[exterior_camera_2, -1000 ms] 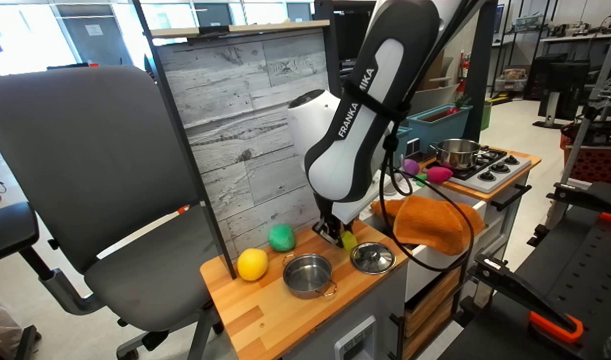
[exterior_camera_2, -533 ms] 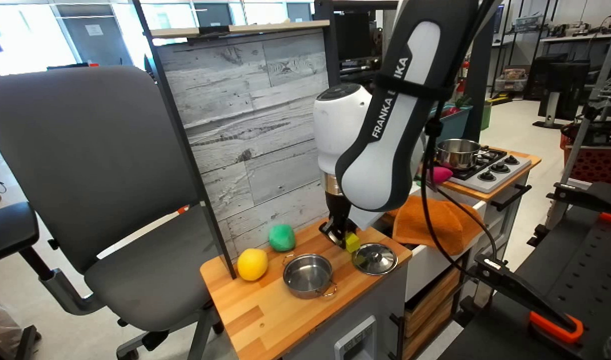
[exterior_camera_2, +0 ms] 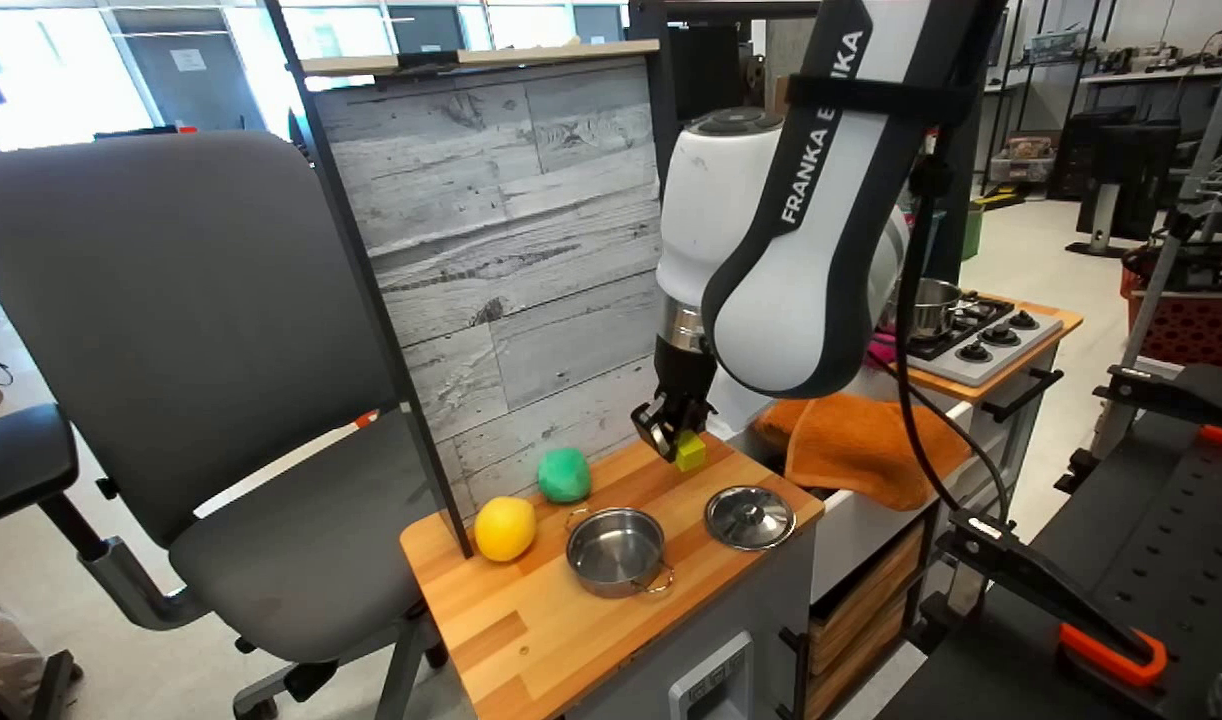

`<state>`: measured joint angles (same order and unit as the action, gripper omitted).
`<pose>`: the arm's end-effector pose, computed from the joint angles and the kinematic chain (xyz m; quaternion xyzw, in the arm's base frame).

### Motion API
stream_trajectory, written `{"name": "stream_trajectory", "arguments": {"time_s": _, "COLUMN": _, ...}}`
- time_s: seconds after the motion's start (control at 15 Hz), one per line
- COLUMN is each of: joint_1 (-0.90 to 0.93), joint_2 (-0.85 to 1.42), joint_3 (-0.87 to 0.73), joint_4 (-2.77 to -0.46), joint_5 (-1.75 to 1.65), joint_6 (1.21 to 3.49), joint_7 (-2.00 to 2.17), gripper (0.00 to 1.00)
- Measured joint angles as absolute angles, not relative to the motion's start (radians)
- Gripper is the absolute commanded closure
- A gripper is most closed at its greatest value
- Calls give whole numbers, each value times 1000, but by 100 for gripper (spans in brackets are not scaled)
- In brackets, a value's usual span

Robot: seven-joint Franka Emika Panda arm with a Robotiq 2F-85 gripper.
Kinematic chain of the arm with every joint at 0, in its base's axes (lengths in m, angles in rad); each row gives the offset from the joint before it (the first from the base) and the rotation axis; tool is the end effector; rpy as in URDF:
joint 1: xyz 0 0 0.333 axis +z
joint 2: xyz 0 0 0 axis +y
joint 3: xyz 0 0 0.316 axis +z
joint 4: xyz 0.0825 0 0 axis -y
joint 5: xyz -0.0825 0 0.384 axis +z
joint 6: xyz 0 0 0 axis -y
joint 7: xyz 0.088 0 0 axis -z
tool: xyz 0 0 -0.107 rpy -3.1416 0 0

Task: Pick the yellow block and put it in the pot

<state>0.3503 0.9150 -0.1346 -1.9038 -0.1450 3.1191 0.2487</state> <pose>0.5997 0.1460 0.0489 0.9829 0.0887 0.1591 0.0253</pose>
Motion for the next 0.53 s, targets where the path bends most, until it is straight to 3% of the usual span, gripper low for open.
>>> {"name": "stream_trajectory", "arguments": {"time_s": 0.53, "joint_1": 522, "joint_2": 730, "joint_3": -175, "joint_4": -2015, "joint_5": -132, "joint_6": 2845, "joint_7": 290, "gripper": 89}}
